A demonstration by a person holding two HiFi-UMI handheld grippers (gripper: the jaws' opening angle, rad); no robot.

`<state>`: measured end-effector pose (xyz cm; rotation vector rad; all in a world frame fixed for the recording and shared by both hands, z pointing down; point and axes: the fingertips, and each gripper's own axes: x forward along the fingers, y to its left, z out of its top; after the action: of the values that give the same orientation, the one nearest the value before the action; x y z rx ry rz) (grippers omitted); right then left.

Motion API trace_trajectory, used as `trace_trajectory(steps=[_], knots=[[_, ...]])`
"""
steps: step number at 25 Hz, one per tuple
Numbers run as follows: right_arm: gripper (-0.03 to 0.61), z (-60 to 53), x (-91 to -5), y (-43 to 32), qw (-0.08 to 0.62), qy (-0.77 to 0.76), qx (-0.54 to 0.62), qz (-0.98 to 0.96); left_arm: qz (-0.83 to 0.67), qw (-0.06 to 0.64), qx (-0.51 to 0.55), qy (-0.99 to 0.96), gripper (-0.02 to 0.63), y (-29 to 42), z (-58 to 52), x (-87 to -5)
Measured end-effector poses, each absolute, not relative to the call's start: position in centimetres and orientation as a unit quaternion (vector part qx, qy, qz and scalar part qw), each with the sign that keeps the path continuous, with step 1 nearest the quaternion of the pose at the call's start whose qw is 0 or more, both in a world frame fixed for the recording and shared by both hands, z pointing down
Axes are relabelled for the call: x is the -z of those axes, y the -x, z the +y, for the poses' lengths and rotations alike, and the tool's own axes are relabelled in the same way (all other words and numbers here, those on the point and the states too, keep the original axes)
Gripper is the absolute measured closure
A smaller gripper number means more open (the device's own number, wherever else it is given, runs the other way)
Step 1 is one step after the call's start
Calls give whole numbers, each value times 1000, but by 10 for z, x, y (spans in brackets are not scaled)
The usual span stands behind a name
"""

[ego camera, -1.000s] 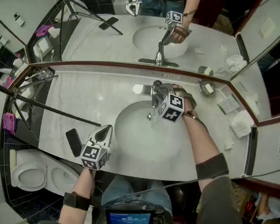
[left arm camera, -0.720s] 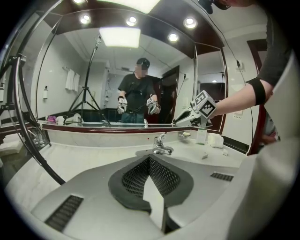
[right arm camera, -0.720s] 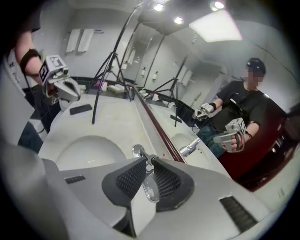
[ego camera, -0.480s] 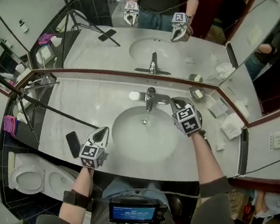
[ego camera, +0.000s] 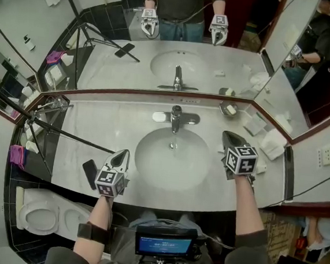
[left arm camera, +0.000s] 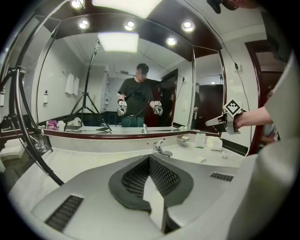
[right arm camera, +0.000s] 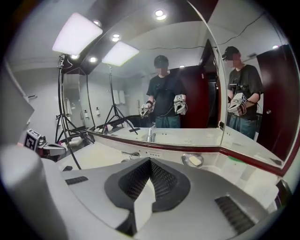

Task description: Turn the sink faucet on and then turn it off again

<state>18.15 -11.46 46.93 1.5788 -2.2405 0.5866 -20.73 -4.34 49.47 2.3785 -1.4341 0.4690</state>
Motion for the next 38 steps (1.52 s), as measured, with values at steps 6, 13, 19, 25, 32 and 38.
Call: trace_trajectory(steps=[6, 13, 19, 25, 32, 38], knots=[[561, -96, -471, -199, 144, -575, -226, -773, -497, 161, -166, -836, 612, 210, -43, -489], [561, -91, -475, -197, 145, -569, -231, -776, -505, 157, -156, -835, 612, 211, -43, -485], [561, -88, -482, -192, 157, -559, -227, -782, -487, 97, -192, -847, 612, 191, -66, -472], [561, -79, -493, -182, 158, -551, -235, -785, -442, 45, -224, -868, 537, 139, -116, -447], [561, -72, -506, -179, 154, -552, -250, -780, -342, -32, -312, -886, 413, 82, -162, -481], [560, -65, -524, -174, 150, -548, -267, -778, -260, -122, -397, -872, 376, 42, -187, -527]])
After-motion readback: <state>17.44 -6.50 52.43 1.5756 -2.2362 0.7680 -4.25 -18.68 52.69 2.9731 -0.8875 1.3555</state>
